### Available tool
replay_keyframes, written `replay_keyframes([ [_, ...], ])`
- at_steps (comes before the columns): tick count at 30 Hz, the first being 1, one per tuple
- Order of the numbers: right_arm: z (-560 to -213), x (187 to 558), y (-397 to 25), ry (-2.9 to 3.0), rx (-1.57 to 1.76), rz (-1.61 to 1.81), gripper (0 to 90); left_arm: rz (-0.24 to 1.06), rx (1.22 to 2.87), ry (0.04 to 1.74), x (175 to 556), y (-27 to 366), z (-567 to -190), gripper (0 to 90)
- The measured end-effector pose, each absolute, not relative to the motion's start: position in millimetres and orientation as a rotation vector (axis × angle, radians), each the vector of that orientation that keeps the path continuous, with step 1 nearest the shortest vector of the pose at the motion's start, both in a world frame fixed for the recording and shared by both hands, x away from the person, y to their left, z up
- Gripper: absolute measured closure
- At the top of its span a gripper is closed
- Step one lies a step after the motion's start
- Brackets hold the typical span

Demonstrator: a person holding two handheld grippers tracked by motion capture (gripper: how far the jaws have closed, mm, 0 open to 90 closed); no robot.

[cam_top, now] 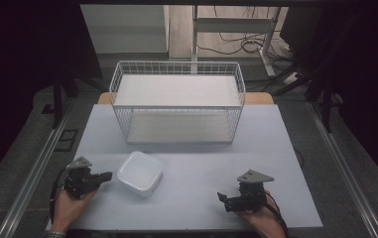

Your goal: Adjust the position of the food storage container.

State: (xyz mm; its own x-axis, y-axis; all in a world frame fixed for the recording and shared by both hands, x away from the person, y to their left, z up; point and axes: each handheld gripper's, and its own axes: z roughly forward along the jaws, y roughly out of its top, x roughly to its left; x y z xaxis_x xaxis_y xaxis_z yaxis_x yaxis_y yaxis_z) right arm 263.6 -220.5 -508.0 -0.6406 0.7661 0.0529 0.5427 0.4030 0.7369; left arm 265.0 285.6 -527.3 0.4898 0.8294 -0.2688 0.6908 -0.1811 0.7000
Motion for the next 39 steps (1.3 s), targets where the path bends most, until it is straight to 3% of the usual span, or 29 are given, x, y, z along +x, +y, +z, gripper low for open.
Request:
replay_keyframes([
  [5,-506.6,267.9,-202.3,2.468,1.116,1.103,18.1,0.19,1.962,1.211,279.9,271.5,-527.9,89.7],
  [6,-506.6,267.9,-202.3,2.468,1.116,1.103,18.1,0.19,1.962,1.211,279.9,271.5,-527.9,89.7],
  [7,-503.1,269.6,-195.1,2.475,1.102,1.142,29.0,0.192,1.98,1.208,280.8,264.9,-527.6,89.7],
  [9,-499.9,271.4,-190.2,2.478,1.079,1.183,40.0,0.165,1.972,1.202,281.2,259.8,-527.6,89.7],
  [10,-499.9,271.4,-190.2,2.478,1.079,1.183,40.0,0.165,1.972,1.202,281.2,259.8,-527.6,89.7],
  [11,-497.5,273.3,-184.5,2.505,1.058,1.222,51.0,0.151,1.972,1.196,281.1,252.2,-526.7,89.7],
  [13,-497.4,275.4,-178.1,2.519,1.039,1.214,59.7,0.142,1.977,1.188,281.1,244.7,-525.7,89.7],
  [18,-498.4,282.6,-166.6,2.546,1.035,1.213,69.9,0.087,1.995,1.166,281.5,226.5,-525.4,89.7],
  [19,-499.4,286.4,-161.0,2.552,1.035,1.213,76.3,0.075,2.013,1.156,281.3,216.4,-525.3,89.7],
  [21,-499.7,287.7,-158.9,2.554,1.035,1.21,78.5,0.069,2.019,1.148,281.2,211.5,-525.1,89.7],
  [23,-499.8,292.0,-151.1,2.559,1.027,1.212,86.3,0.047,2.035,1.122,280.6,196.7,-523.9,89.7],
  [39,-496.8,298.5,-161.9,2.551,1.053,1.172,89.3,0.005,2.068,1.034,272.9,150.7,-519.3,89.7],
])
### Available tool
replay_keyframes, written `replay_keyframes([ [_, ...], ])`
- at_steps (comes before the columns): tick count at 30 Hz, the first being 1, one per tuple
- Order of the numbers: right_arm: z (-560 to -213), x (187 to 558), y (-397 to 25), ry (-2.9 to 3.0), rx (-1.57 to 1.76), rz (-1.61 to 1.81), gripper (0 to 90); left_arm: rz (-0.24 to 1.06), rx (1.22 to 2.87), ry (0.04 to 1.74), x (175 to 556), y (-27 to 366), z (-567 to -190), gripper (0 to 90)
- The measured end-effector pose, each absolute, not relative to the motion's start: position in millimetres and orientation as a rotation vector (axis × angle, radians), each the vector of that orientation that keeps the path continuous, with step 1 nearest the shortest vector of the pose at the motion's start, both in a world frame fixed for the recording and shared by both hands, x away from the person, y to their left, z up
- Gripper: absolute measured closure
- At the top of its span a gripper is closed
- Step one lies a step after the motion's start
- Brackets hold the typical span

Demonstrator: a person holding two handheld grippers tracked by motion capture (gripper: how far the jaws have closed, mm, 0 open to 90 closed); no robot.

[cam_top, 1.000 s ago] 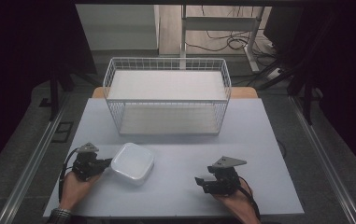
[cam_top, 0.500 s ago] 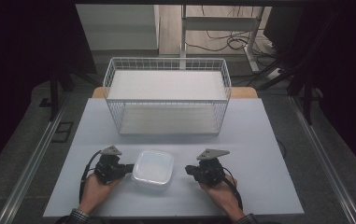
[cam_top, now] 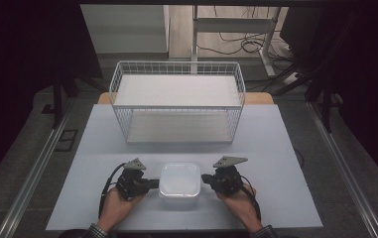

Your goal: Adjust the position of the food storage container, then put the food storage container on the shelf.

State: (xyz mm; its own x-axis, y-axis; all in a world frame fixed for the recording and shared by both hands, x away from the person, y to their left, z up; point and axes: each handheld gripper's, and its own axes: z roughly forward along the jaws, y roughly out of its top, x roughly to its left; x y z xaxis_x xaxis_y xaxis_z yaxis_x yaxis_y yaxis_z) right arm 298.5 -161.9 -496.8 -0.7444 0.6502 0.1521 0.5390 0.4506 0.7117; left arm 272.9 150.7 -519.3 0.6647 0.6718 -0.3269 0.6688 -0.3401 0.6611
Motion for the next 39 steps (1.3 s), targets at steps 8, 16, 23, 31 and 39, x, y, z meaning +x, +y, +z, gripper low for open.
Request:
replay_keyframes([
  [8,-497.0,297.2,-163.1,2.53,1.021,1.137,88.2,0.045,2.079,1.027,271.5,151.3,-518.6,83.2],
  [16,-489.6,292.3,-180.9,2.451,1.007,1.169,67.3,0.169,2.084,0.99,261.8,164.2,-514.7,51.2],
  [23,-487.1,286.6,-190.7,2.433,0.983,1.187,40.7,0.195,2.069,0.969,252.5,169.8,-513.9,27.4],
  [31,-498.4,288.1,-194.0,2.43,0.983,1.129,5.0,0.192,2.094,0.955,254.8,174.2,-523.8,5.9],
  [39,-502.4,290.0,-195.3,2.432,0.955,1.102,1.2,0.214,2.07,0.912,256.4,177.5,-526.6,2.5],
])
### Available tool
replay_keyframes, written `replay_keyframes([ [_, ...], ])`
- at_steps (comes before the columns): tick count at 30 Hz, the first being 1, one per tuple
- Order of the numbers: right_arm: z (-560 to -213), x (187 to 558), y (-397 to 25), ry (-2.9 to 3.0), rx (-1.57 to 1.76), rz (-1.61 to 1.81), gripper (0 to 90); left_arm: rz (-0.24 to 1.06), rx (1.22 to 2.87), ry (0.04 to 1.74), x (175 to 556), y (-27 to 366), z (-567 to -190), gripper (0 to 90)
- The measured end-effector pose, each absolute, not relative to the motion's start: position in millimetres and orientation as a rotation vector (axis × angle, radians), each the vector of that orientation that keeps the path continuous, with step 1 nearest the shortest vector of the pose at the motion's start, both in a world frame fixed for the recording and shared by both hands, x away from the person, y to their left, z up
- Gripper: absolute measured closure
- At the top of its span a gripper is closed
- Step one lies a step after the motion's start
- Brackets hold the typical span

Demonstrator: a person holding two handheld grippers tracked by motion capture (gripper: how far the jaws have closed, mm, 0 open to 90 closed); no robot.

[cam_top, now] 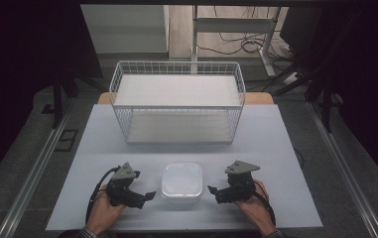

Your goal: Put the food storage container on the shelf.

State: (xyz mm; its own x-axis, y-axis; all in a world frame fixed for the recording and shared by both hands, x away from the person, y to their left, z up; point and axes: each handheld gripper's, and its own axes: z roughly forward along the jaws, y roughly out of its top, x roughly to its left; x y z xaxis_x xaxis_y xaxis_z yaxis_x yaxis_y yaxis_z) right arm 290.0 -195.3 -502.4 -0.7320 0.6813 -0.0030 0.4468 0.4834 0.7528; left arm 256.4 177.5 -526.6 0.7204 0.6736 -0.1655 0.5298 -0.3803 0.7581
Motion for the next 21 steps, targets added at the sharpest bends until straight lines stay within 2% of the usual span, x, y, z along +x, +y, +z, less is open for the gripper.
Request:
replay_keyframes([
  [10,-498.5,291.9,-194.6,2.441,0.955,1.165,0.9,0.225,2.028,0.922,257.8,179.8,-515.6,3.2],
  [21,-478.8,292.9,-177.1,2.43,0.979,1.263,0.2,0.164,2.014,0.887,263.6,167.1,-495.3,2.1],
])
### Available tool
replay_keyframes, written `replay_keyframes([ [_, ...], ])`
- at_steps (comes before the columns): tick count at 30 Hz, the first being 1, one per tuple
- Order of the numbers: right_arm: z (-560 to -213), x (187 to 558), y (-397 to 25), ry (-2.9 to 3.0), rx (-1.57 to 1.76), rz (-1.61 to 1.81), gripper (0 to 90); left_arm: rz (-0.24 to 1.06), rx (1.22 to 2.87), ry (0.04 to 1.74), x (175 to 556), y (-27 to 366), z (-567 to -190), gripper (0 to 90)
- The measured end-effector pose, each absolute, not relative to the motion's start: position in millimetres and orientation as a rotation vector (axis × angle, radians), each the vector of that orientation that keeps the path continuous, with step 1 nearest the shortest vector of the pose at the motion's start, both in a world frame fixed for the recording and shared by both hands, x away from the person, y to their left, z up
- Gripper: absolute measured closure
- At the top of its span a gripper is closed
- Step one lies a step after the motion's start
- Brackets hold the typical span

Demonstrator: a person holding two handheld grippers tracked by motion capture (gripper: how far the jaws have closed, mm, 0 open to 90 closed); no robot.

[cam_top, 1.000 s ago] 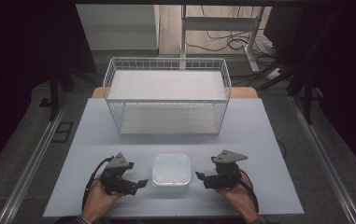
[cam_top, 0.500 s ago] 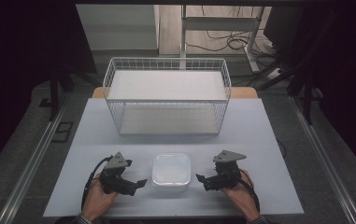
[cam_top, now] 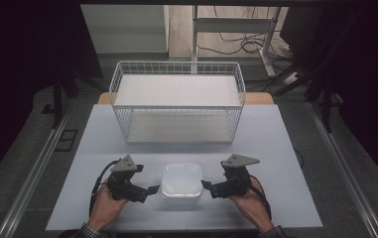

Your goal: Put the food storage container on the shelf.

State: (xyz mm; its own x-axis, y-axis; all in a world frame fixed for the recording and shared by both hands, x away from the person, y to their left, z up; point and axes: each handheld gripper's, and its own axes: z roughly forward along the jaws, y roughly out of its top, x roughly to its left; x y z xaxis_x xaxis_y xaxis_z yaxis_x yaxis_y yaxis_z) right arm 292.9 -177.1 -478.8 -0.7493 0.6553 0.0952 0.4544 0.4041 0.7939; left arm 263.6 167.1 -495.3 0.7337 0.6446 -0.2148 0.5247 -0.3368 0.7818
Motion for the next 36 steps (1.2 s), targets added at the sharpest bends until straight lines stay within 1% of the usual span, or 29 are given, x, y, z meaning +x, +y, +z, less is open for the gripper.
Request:
replay_keyframes([
  [3,-477.8,293.6,-170.5,2.44,0.998,1.255,0.0,0.118,1.995,0.873,266.6,161.2,-492.2,1.5],
  [7,-478.0,292.6,-160.4,2.488,0.965,1.228,0.0,0.088,2.003,0.856,271.5,149.2,-490.7,2.3],
  [13,-479.2,294.8,-149.8,2.556,0.971,1.217,2.3,0.076,2.033,0.876,280.2,137.1,-495.9,4.3],
  [19,-489.6,299.6,-144.7,2.613,1.006,1.222,6.0,0.045,2.062,0.891,284.5,133.7,-505.1,9.3],
  [20,-491.9,300.2,-144.3,2.646,1.022,1.251,9.4,-0.032,2.028,0.889,285.7,134.3,-508.9,12.0],
  [21,-491.9,300.2,-144.3,2.646,1.022,1.251,9.4,-0.032,2.028,0.889,285.7,134.3,-508.9,14.6],
  [22,-492.1,300.4,-144.4,2.66,1.03,1.26,11.7,-0.072,2.018,0.872,285.5,134.6,-509.8,14.6],
  [23,-491.3,301.0,-145.9,2.705,1.051,1.27,16.8,-0.076,2.016,0.874,284.7,134.4,-510.0,18.6],
  [25,-490.5,300.7,-146.6,2.719,1.079,1.26,19.8,-0.089,2.016,0.886,283.4,135.3,-509.9,21.2],
  [26,-490.5,300.7,-146.6,2.719,1.079,1.26,19.8,-0.106,2.009,0.902,281.9,136.8,-509.2,21.2],
  [27,-488.9,299.8,-147.8,2.721,1.097,1.253,23.8,-0.117,2.003,0.914,280.1,139.6,-508.4,24.8],
  [28,-486.8,298.8,-149.9,2.71,1.106,1.254,30.5,-0.121,1.99,0.921,278.3,142.1,-507.8,30.1],
  [29,-482.9,296.8,-154.0,2.687,1.122,1.249,40.1,-0.107,1.98,0.922,274.3,145.8,-505.5,40.9],
  [30,-482.0,296.2,-155.5,2.681,1.139,1.256,44.3,-0.098,1.977,0.923,272.0,147.8,-503.8,45.6],
  [31,-482.0,296.2,-155.5,2.681,1.139,1.256,44.3,-0.098,1.977,0.923,272.0,147.8,-503.8,49.7],
  [32,-478.9,295.0,-161.8,2.661,1.19,1.293,57.1,-0.098,1.96,0.93,269.7,150.4,-503.1,55.6],
  [33,-477.6,294.7,-165.0,2.649,1.218,1.322,60.9,-0.094,1.901,0.952,266.4,153.5,-503.1,59.4],
  [34,-476.5,294.0,-167.4,2.634,1.24,1.347,63.6,-0.083,1.89,0.958,265.8,153.8,-502.0,62.2],
  [35,-476.5,294.0,-167.4,2.634,1.24,1.347,63.6,-0.083,1.89,0.958,265.8,153.8,-502.0,64.2],
  [36,-474.9,292.6,-169.4,2.599,1.275,1.377,68.1,-0.052,1.876,0.979,264.8,153.5,-499.4,66.3],
])
